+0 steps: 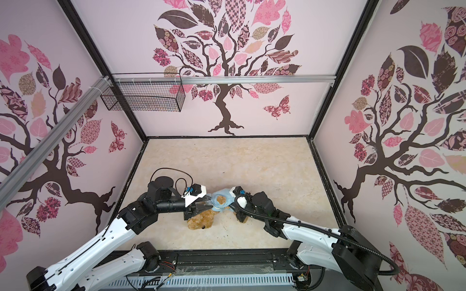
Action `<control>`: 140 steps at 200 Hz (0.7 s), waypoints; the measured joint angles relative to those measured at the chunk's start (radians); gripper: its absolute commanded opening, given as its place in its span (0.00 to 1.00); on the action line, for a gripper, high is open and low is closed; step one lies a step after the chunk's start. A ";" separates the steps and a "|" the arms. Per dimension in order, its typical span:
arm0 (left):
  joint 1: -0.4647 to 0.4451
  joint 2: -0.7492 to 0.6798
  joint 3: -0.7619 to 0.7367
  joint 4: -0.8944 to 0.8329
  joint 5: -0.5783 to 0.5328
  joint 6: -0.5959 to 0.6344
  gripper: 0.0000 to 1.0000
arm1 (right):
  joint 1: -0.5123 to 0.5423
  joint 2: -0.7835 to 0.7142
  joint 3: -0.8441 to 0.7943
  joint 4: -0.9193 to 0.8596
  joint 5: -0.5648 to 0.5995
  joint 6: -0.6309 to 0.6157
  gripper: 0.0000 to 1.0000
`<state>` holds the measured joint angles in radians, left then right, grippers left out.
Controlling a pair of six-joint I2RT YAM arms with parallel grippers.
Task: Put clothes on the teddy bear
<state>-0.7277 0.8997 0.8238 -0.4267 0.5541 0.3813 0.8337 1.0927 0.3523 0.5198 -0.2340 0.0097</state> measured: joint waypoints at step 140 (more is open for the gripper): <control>-0.050 0.350 0.254 -0.199 -0.043 0.147 0.35 | 0.001 0.000 -0.006 0.000 -0.010 0.002 0.00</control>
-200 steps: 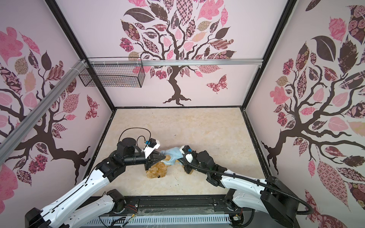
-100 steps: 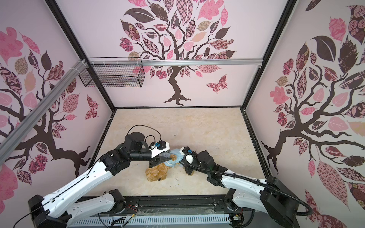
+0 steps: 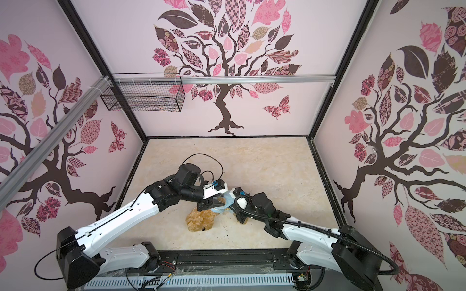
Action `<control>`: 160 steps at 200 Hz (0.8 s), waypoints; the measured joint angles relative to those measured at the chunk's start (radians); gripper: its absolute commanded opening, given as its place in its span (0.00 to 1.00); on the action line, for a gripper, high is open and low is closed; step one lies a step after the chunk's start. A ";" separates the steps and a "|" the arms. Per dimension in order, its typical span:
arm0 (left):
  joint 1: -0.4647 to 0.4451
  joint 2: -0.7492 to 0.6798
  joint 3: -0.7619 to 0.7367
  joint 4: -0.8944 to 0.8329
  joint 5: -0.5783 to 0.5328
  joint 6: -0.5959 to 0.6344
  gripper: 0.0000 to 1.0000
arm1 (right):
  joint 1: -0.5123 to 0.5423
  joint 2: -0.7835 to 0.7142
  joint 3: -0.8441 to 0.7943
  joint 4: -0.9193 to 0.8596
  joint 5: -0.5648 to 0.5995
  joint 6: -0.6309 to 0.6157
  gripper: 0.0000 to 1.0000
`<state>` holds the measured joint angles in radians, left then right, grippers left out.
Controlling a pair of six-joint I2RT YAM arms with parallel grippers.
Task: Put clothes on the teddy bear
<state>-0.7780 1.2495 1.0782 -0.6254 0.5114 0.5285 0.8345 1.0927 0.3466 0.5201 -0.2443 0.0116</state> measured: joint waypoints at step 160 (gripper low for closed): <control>0.204 -0.105 -0.313 0.633 0.167 -0.733 0.00 | -0.036 0.091 0.099 -0.072 0.125 0.104 0.30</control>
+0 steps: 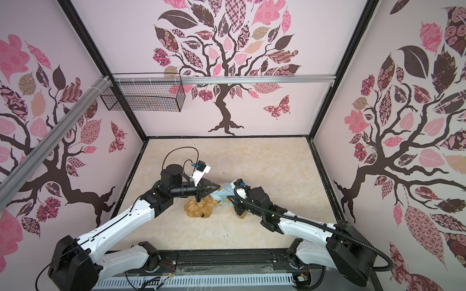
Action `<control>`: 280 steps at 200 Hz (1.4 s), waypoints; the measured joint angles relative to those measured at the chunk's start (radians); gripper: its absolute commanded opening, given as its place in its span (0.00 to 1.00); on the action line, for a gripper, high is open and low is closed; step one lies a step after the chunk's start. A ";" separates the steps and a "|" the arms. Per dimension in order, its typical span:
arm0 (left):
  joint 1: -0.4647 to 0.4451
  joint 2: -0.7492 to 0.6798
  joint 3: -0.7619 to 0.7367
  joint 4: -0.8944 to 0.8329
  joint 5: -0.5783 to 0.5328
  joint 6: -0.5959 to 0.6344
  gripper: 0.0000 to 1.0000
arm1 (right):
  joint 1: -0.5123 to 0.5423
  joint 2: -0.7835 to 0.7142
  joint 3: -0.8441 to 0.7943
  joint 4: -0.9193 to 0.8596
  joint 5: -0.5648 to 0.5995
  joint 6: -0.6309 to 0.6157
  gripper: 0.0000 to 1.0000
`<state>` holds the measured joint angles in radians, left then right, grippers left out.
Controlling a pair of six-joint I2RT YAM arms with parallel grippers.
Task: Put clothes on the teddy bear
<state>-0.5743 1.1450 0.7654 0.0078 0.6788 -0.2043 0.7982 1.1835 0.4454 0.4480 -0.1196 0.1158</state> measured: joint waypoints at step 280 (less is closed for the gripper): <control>-0.062 0.032 -0.015 -0.039 -0.026 -0.007 0.00 | 0.104 -0.194 0.023 -0.010 -0.034 -0.213 0.66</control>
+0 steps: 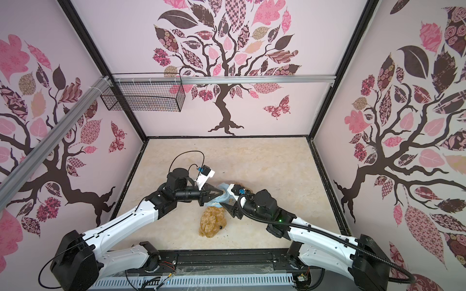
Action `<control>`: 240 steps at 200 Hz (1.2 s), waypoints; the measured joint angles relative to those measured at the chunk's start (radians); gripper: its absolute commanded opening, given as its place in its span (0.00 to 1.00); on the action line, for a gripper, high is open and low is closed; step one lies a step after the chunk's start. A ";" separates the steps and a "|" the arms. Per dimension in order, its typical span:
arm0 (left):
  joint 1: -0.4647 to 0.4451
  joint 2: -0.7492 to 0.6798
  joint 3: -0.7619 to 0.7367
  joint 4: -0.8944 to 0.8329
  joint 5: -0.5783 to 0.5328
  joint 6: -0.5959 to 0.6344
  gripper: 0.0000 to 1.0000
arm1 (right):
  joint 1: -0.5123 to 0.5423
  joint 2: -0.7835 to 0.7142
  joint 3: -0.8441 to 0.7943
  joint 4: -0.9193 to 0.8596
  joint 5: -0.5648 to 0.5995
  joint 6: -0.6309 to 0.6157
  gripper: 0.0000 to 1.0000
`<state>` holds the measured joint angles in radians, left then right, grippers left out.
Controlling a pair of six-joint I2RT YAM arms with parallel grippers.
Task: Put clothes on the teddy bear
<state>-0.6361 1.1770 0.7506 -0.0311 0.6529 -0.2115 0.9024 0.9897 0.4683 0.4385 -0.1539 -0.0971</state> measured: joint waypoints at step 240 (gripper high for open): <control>0.005 -0.019 -0.053 0.135 0.050 -0.231 0.00 | 0.011 0.311 -0.122 0.414 0.074 0.142 0.47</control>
<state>-0.6315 1.1580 0.6979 0.1036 0.7025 -0.4423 0.9138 1.3003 0.3466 0.8520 -0.0799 0.0452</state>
